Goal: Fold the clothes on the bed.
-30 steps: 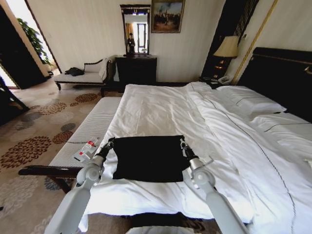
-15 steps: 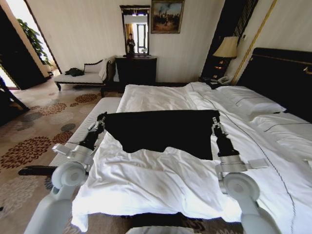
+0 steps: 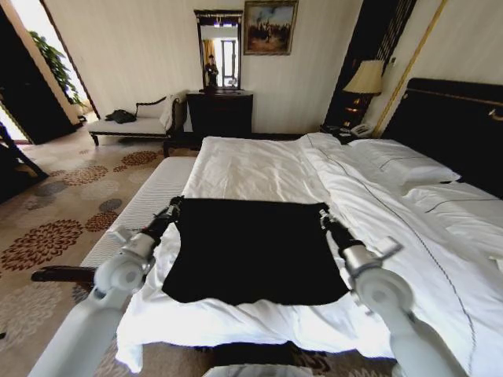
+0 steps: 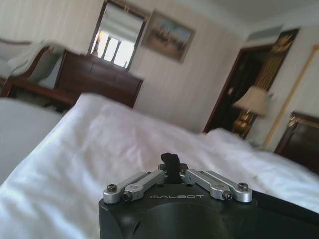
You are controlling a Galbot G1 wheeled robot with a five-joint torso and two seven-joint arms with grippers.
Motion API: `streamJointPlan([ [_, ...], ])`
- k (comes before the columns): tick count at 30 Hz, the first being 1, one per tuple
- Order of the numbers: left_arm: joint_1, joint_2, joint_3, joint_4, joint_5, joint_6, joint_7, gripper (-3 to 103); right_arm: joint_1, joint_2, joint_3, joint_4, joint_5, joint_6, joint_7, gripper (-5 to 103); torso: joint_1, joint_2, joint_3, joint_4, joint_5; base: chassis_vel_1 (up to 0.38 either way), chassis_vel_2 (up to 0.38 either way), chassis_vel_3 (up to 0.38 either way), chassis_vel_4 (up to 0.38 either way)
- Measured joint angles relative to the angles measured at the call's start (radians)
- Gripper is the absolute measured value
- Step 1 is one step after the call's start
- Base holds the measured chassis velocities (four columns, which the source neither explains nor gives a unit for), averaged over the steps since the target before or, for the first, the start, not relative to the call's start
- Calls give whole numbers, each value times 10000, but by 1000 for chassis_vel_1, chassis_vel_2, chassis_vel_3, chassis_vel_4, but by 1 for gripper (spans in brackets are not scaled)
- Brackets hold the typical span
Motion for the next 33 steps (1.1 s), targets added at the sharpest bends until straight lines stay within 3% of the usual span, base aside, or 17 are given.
streamJointPlan([
  [2, -319, -115, 265, 481, 63, -34, 0, 1, 289, 119, -238, -451, -133, 31, -75, 2, 1, 0, 0, -1, -3, 0, 0, 0, 0],
  [6, -2454, -1336, 1611, 3916, 543, -459, 103, 1, 2111, 1228, -1450, -3855, -1355, 559, -910, 2, 2, 0, -2, -8, -1, 0, 0, 0, 0],
  [11, -3224, -2237, 1689, 5402, 582, -923, 494, 1, 2907, 1767, -1661, -5214, -1956, 1388, -1738, 2, -3, 1, -4, -5, 0, 0, 0, 0, 0],
  [17, -2879, -2417, 1319, 5268, 119, -1413, 1130, 1, 2674, 1811, -1253, -4892, -1867, 2210, -2189, 2, -4, 4, -7, -2, 0, 0, 0, 0, 0],
  [25, -824, -1689, 532, 3369, -288, -2188, 2019, 1, 450, 1330, -586, -2693, -1536, 2844, -2188, 2, -11, 8, -10, -4, 0, 0, 0, 0, 0],
  [33, 464, -1324, 129, 2564, -448, -2665, 2763, 1, -785, 1544, -258, -2039, -1667, 3291, -2239, 2, -8, 7, -8, -6, -2, 0, 0, 0, 0],
])
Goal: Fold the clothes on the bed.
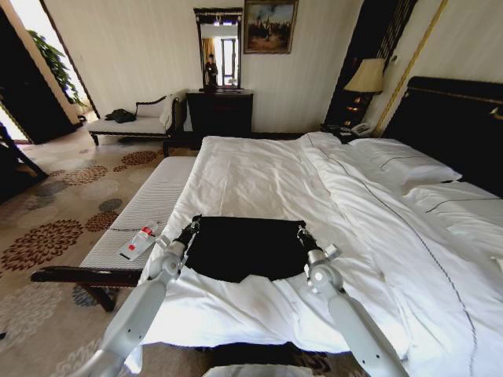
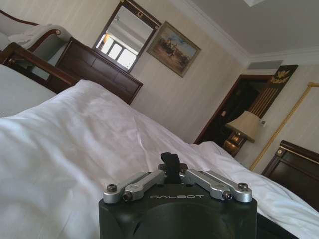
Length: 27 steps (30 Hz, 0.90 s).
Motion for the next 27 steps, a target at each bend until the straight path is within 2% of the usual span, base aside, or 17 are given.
streamJointPlan([
  [12, 2180, 466, -680, -1404, 295, -278, 804, 1, -2111, 441, 188, 1592, -416, 271, -12, 2, 1, 0, 0, 1, 0, 0, 0, 0, 0],
  [27, 3544, 450, -1119, -1628, 954, -766, 1121, 1, -3186, 748, 143, 1873, -1151, 443, 22, 2, 1, -2, 1, 1, 1, 0, 0, 0, 0],
])
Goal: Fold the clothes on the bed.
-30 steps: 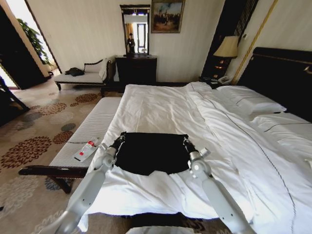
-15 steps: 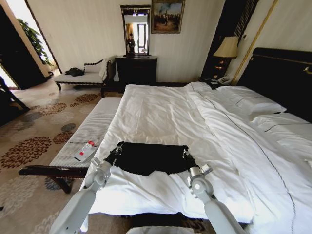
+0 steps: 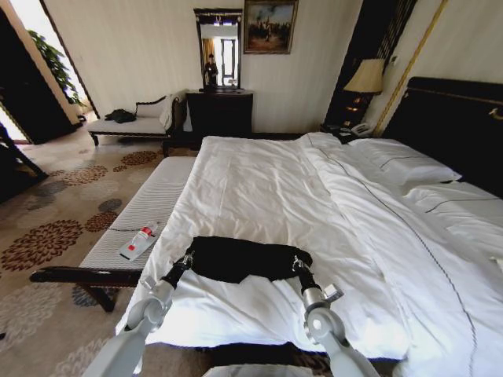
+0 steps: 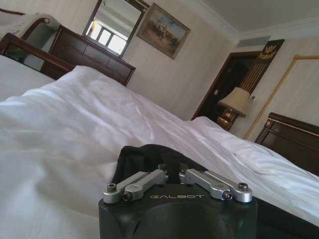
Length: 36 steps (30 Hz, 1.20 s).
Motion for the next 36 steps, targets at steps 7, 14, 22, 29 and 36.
streamJointPlan([
  [7, 363, 97, -924, -491, 713, -495, 220, 20, -562, -5, 580, 904, -194, 9, 86, 18, 1, -1, 0, -1, 0, 0, 0, 0, 0],
  [14, 1104, 333, -2265, -1404, 740, -743, 440, 42, -1197, 33, 1160, 2173, 525, -304, 999, 40, 0, 1, -1, 2, -1, 0, 0, 0, 0],
  [22, 747, -60, -3248, -1213, 178, -466, -778, 68, -943, 250, 944, 1671, 1171, -1196, 1968, 66, 1, -2, 1, -3, 0, 0, 0, 0, 0],
  [29, 812, -182, -3558, -1086, 151, -344, -1238, 95, -578, 702, 591, 1144, 1671, -1335, 1975, 93, 0, -1, 0, 2, -2, 0, 0, 0, 0],
  [36, 827, -352, -3397, -1162, 358, -257, -1396, 100, -98, 947, 614, 402, 1964, -1080, 1634, 100, 1, -1, 1, -3, -1, 0, 0, 0, 0],
])
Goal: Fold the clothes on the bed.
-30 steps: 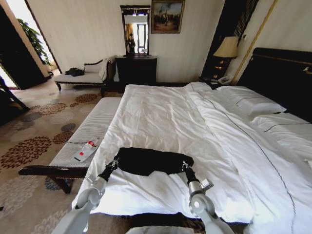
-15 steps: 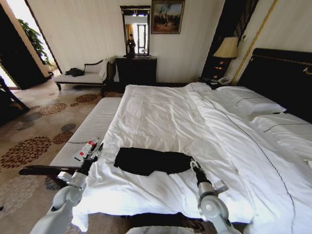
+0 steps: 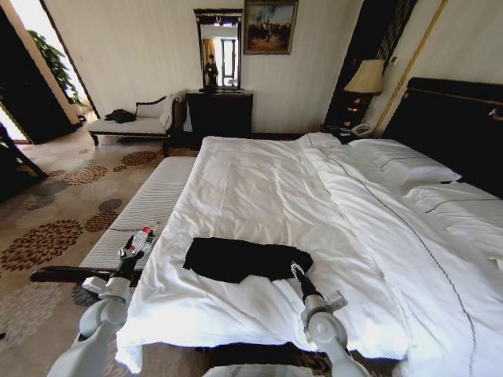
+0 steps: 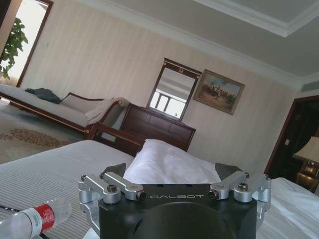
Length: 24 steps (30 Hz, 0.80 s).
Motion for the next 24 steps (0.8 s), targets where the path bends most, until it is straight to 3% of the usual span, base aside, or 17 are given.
streamJointPlan([
  [10, 88, -181, 78, 22, 218, 59, -125, 100, 517, 423, -41, -292, 420, 398, -577, 103, 0, -1, 0, 3, 1, 0, 0, 0, 0],
  [12, 105, -155, 10, -68, 208, 114, -192, 100, 532, 424, -105, -335, 455, 383, -627, 94, 0, -1, 0, 2, 2, 0, 0, 0, 0],
  [14, 116, -147, -12, -90, 202, 122, -202, 100, 531, 420, -129, -340, 464, 370, -631, 94, 0, 0, 0, 1, 2, 0, 0, 0, 0],
  [18, 195, -174, -39, -135, 215, 140, -221, 100, 485, 408, -197, -360, 445, 339, -659, 72, 0, 0, 0, 2, 1, 0, 0, 0, 0],
  [24, 236, -250, 1, -201, 302, 152, -238, 100, 502, 417, -196, -437, 443, 336, -680, 56, 0, 0, 0, 2, 1, 0, 0, 0, 0],
])
